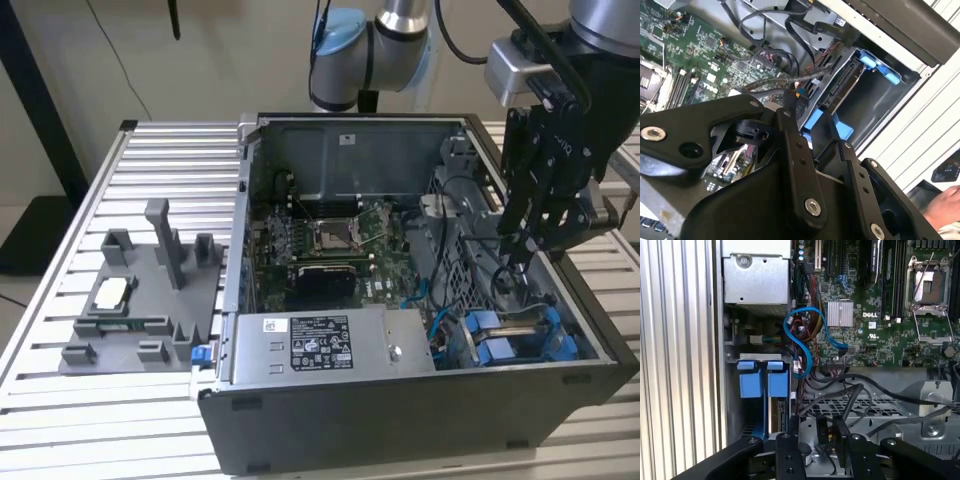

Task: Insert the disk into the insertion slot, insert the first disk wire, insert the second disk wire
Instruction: 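Insert the first disk wire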

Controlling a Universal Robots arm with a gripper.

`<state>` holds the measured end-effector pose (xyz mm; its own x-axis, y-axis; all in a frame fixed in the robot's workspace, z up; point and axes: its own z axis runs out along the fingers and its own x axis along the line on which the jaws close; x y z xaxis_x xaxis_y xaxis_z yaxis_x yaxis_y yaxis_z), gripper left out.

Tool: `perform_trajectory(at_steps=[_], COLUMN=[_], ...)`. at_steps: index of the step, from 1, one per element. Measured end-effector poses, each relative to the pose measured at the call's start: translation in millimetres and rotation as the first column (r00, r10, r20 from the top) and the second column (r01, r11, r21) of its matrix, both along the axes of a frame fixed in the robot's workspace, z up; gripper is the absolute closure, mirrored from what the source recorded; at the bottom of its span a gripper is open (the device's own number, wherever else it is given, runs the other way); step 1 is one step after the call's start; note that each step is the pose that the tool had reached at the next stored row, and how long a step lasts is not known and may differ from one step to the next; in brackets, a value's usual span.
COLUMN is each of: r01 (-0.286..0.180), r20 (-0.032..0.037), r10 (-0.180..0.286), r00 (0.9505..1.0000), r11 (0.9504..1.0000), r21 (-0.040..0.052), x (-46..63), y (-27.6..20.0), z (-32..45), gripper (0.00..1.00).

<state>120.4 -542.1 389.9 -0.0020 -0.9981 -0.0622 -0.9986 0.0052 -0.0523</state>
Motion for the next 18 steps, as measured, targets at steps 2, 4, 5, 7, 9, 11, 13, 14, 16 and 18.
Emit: perform_trajectory(at_steps=[2, 4, 5, 7, 9, 11, 13, 14, 16, 18], r01=[0.0, 0.0, 0.0, 0.0, 0.0, 0.0, 0.0, 0.0, 0.0, 0.0], r20=[0.0053, 0.0083, 0.0092, 0.0105, 0.0117, 0.0121, 0.0122, 0.0121, 0.0121, 0.0121], r10=[0.0, 0.0, 0.0, 0.0, 0.0, 0.0, 0.0, 0.0, 0.0, 0.0], r00=[1.0, 1.0, 1.0, 0.9999, 0.9999, 0.9999, 0.9999, 0.9999, 0.9999, 0.9999], r11=[0.9999, 0.9997, 0.9995, 0.9992, 0.9989, 0.9988, 0.9988, 0.9988, 0.9988, 0.9988], r21=[0.0109, 0.0249, 0.0314, 0.0401, 0.0476, 0.0489, 0.049, 0.049, 0.049, 0.049], x=[0.0, -0.1, -0.3, -0.5, -0.5, -0.6, -0.6, -0.6, -0.6, -0.6], y=[0.2, 0.3, 0.3, 0.4, 0.4, 0.5, 0.4, 0.4, 0.4, 0.4], z=[-0.7, -1.5, -2.1, -3.1, -4.3, -4.8, -5.1, -5.1, -5.2, -5.3], gripper=[0.62, 0.62, 0.69, 0.69, 0.69, 0.71, 0.78, 0.78, 0.81, 0.81])
